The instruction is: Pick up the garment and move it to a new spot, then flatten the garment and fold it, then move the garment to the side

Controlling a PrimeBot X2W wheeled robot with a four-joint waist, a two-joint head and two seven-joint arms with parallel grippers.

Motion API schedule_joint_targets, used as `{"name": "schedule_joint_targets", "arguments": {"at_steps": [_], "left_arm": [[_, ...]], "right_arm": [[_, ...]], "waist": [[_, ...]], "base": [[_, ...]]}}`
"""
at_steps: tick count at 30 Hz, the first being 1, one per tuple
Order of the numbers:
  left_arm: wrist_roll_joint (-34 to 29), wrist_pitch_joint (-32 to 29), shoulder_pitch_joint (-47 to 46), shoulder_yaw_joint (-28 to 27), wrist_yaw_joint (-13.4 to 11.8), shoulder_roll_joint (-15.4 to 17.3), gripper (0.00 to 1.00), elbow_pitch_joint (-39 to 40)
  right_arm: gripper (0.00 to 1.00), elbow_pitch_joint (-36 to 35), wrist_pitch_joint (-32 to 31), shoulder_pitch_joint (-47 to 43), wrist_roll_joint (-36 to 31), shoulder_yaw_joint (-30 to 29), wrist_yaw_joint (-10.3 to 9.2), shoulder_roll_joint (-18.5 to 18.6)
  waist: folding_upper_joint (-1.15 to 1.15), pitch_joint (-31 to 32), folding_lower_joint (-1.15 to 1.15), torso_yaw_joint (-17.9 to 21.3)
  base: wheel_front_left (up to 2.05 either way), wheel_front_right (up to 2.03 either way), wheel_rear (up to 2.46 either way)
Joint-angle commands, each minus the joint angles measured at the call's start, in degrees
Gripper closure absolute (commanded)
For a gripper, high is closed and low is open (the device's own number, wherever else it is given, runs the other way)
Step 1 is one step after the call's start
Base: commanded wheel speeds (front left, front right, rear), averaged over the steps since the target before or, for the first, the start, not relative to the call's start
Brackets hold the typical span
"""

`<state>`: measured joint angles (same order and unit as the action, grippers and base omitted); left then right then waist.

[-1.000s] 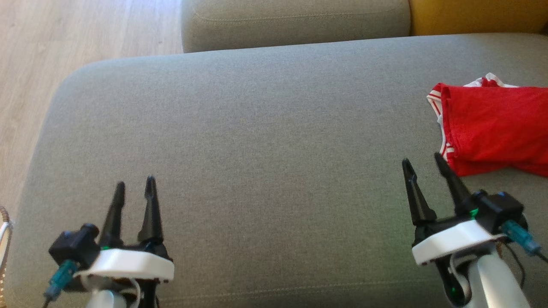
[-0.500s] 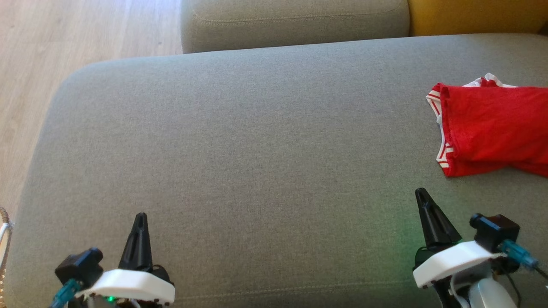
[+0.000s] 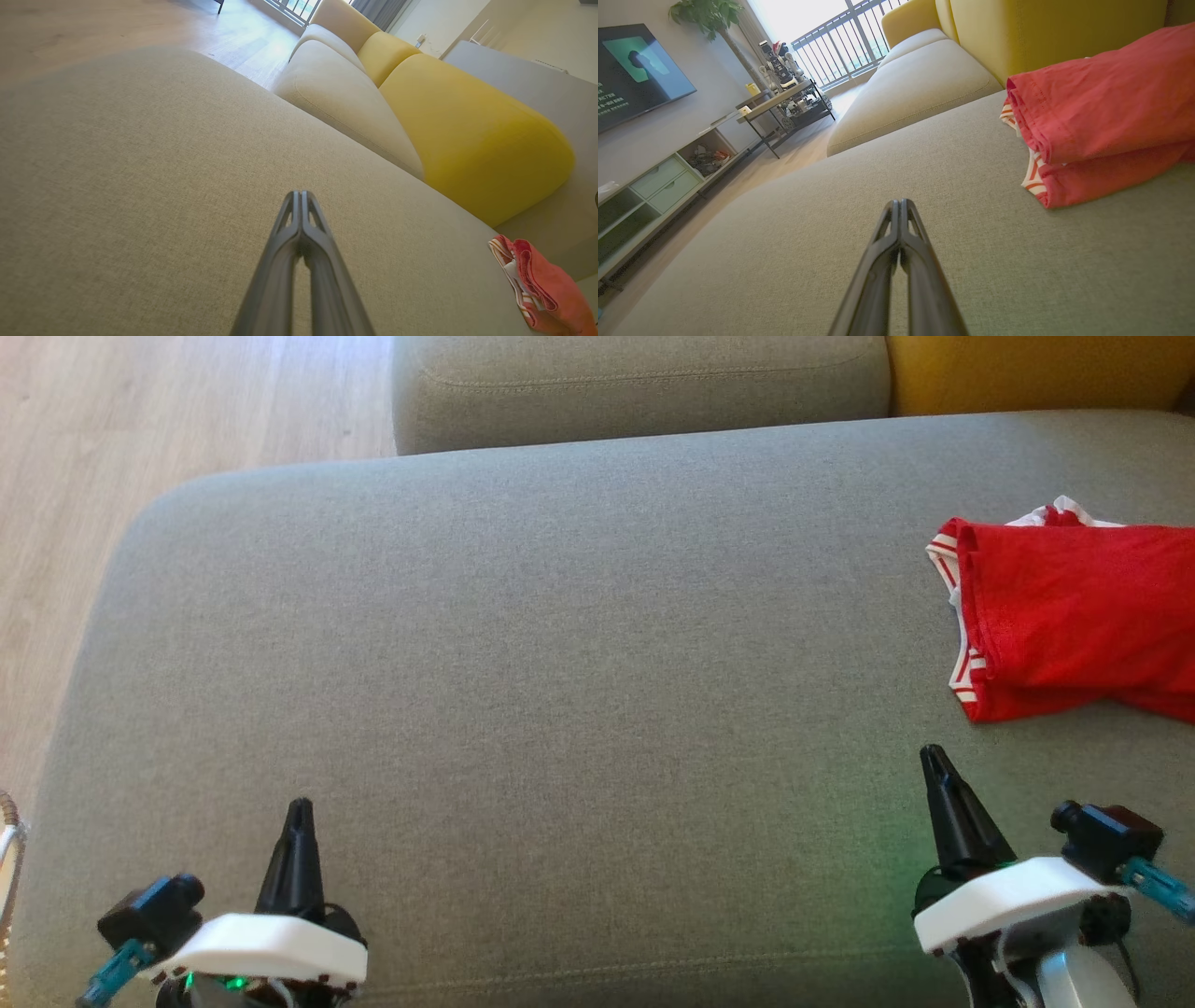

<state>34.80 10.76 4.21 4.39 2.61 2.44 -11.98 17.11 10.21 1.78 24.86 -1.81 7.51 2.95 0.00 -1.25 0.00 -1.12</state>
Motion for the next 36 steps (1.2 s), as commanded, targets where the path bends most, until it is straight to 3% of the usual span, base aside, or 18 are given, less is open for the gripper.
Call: {"name": "schedule_joint_targets", "arguments": {"at_steps": [1,36], "left_arm": [[1.4,-0.3,-2.9,-1.1,0.6,0.5,1.0,1.5],[21.5,-6.0,-5.6,-4.3,2.1,0.7,1.0,0.3]], "right_arm": [[1.0,-2.2,-0.3,2.6,1.8,-0.3,0.0,0.0],[1.0,-2.5,-6.1,3.3,25.0,-1.8,-0.01,0.0]], "waist": [[0.0,0.0,0.0,0.0],[0.0,0.4,0.0,0.4]], "base": [[0.0,0.0,0.0],[0.0,0.0,0.0]]}}
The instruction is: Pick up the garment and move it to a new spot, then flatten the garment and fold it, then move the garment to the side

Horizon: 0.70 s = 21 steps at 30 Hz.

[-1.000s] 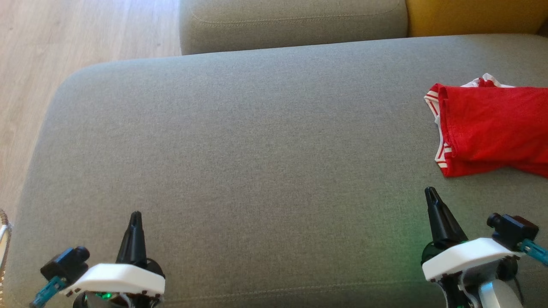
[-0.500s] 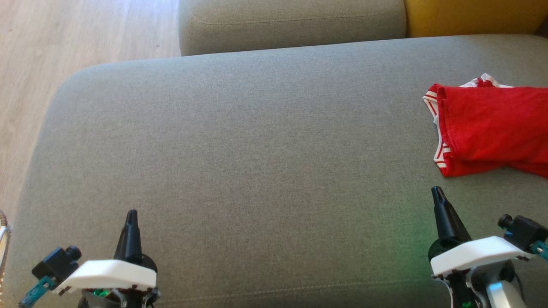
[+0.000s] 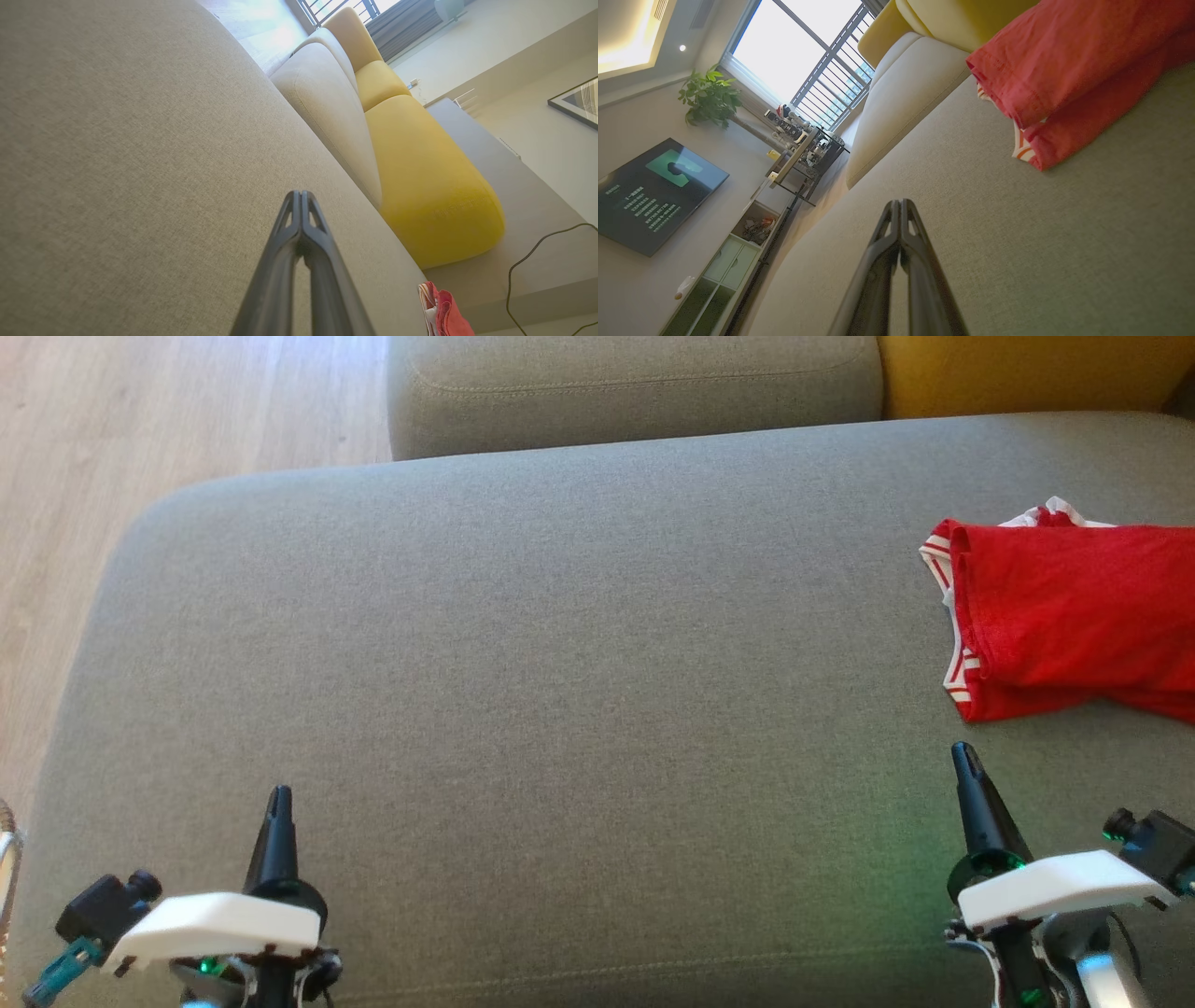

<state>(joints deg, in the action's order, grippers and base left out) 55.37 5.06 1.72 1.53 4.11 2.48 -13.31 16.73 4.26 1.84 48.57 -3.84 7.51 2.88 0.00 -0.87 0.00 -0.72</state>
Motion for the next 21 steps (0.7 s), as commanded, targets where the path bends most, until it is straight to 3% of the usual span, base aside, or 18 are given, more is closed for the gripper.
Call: {"name": "schedule_joint_targets", "arguments": {"at_steps": [1,21], "left_arm": [[1.5,-0.5,-3.2,-1.5,0.6,0.7,1.0,1.6],[12.4,-3.7,-4.6,-3.3,1.5,0.7,1.0,0.9]], "right_arm": [[1.0,-2.1,-0.3,3.2,2.0,0.1,-0.01,0.0],[1.0,-2.3,-3.5,3.6,14.6,-0.7,-0.01,0.0]], "waist": [[0.0,0.0,0.0,0.0],[0.0,0.2,0.0,0.2]], "base": [[0.0,0.0,0.0],[0.0,0.0,0.0]]}}
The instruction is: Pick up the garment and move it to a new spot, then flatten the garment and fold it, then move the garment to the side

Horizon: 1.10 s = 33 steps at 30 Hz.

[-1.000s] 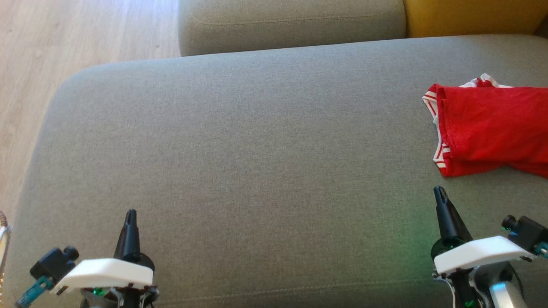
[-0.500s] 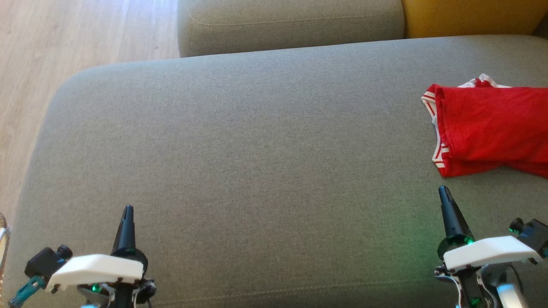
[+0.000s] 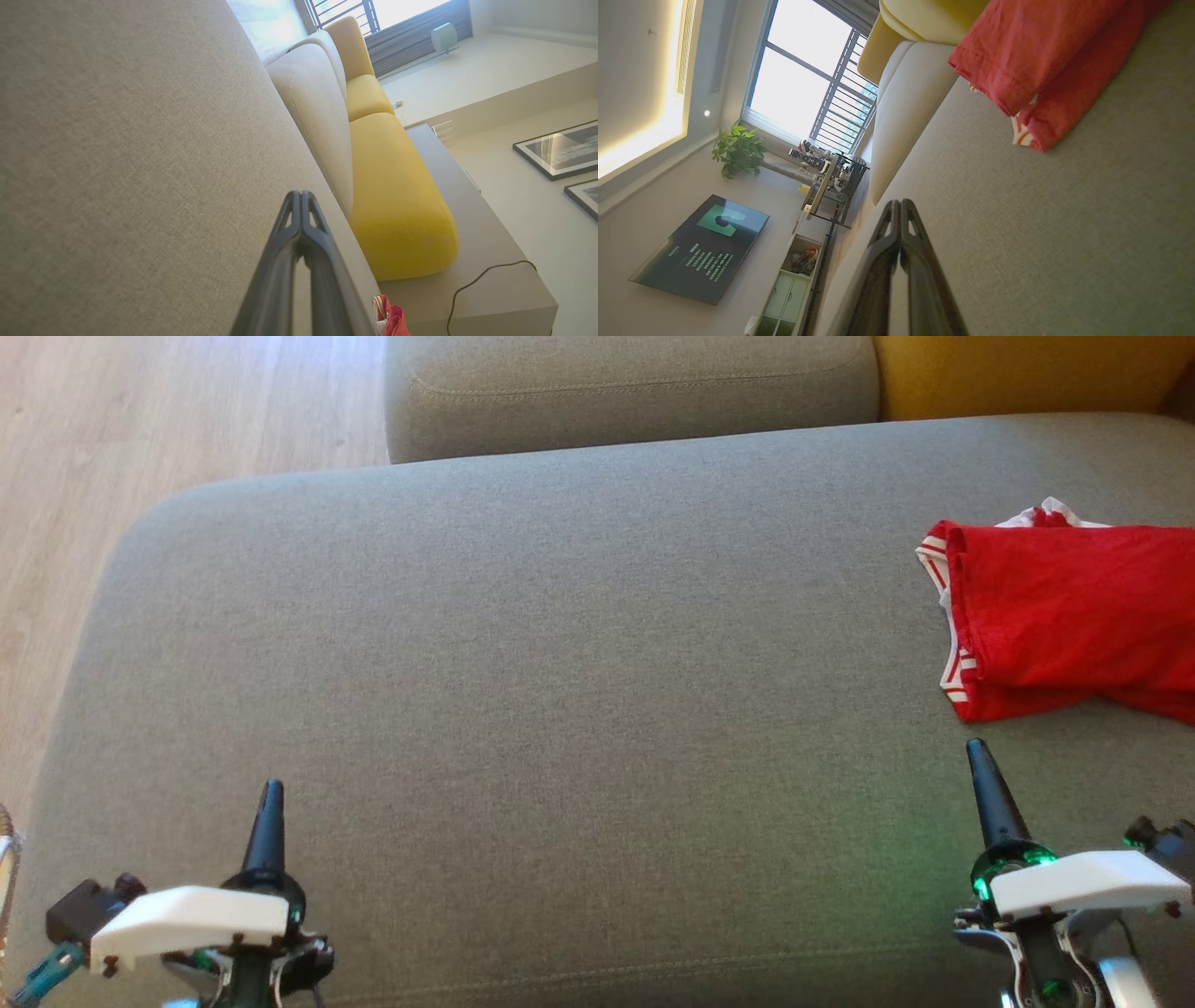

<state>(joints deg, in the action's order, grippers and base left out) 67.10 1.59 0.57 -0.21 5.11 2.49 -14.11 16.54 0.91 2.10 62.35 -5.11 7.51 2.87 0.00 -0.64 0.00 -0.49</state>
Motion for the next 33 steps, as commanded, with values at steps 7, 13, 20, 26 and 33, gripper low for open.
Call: {"name": "schedule_joint_targets", "arguments": {"at_steps": [7,13,20,26,33], "left_arm": [[4.6,-1.4,-4.0,-2.3,0.8,0.7,1.0,1.4],[8.0,-2.4,-4.4,-2.8,1.0,0.7,1.0,1.2],[12.0,-3.6,-4.9,-3.5,1.3,0.7,1.0,0.9],[15.4,-4.7,-5.4,-4.1,1.6,0.7,1.0,0.7],[18.8,-5.7,-5.8,-4.7,1.9,0.7,1.0,0.5]], "right_arm": [[1.0,-2.2,-1.3,3.4,5.4,0.2,-0.01,0.0],[1.0,-2.2,-2.3,3.5,9.4,0.0,-0.02,0.0],[1.0,-2.3,-3.5,3.7,14.1,-0.3,-0.02,0.0],[1.0,-2.4,-4.5,3.8,18.0,-0.6,-0.02,0.0],[1.0,-2.4,-5.4,3.9,22.0,-0.9,-0.02,0.0]], "waist": [[0.0,0.1,0.0,0.1],[0.0,0.1,0.0,0.1],[0.0,0.2,0.0,0.2],[0.0,0.3,0.0,0.3],[0.0,0.3,0.0,0.4]], "base": [[0.0,0.0,0.0],[0.0,0.0,0.0],[0.0,0.0,0.0],[0.0,0.0,0.0],[0.0,0.0,0.0]]}}
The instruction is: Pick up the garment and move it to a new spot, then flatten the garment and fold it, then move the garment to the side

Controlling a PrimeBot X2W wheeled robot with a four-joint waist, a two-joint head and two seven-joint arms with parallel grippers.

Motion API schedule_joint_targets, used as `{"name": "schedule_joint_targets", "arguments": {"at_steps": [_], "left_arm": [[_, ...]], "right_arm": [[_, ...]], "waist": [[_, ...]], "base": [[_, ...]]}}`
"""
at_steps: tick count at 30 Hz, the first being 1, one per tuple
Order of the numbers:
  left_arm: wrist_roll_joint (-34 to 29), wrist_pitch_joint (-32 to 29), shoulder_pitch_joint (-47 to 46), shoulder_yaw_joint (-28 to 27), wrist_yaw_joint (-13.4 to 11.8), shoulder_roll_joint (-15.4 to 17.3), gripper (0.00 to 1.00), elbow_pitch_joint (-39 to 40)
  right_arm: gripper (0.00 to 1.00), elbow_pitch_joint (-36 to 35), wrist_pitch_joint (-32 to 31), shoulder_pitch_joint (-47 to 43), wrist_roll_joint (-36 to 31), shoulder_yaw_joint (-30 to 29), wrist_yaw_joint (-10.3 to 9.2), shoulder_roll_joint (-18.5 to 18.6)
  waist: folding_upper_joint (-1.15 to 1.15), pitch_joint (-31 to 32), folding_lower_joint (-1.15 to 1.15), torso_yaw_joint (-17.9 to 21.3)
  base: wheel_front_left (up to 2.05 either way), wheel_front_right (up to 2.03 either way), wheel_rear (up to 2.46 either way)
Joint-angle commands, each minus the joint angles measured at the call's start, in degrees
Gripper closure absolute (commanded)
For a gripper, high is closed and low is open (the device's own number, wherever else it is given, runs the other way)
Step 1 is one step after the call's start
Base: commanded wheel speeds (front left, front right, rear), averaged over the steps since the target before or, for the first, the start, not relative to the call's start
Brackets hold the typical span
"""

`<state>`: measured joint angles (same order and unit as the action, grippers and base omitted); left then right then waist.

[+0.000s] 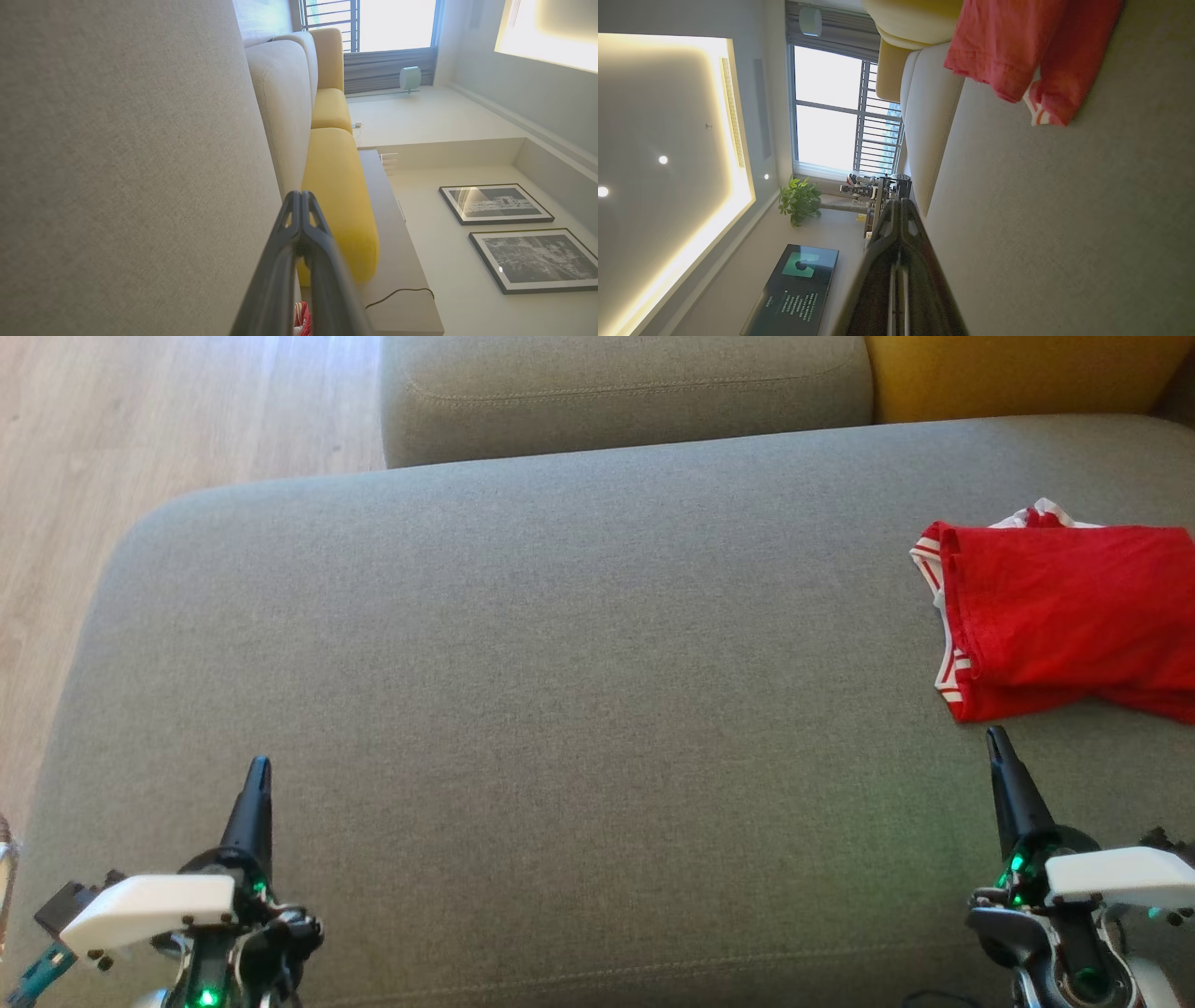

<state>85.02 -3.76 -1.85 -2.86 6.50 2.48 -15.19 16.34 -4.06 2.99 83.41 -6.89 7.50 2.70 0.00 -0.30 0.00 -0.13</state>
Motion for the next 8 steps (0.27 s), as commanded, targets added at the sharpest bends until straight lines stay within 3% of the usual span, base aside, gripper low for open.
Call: {"name": "schedule_joint_targets", "arguments": {"at_steps": [1,8], "left_arm": [[1.4,-0.5,-3.5,-2.1,0.5,0.8,1.0,1.5],[6.0,-1.9,-4.1,-2.9,0.9,0.8,1.0,1.2]], "right_arm": [[1.0,-2.2,-0.6,3.0,1.6,0.9,-0.01,0.2],[1.0,-2.3,-2.0,3.1,6.9,0.5,-0.01,0.2]], "waist": [[0.0,0.0,0.0,0.0],[0.0,0.1,0.0,0.1]], "base": [[0.0,0.0,0.0],[0.0,0.0,0.0]]}}
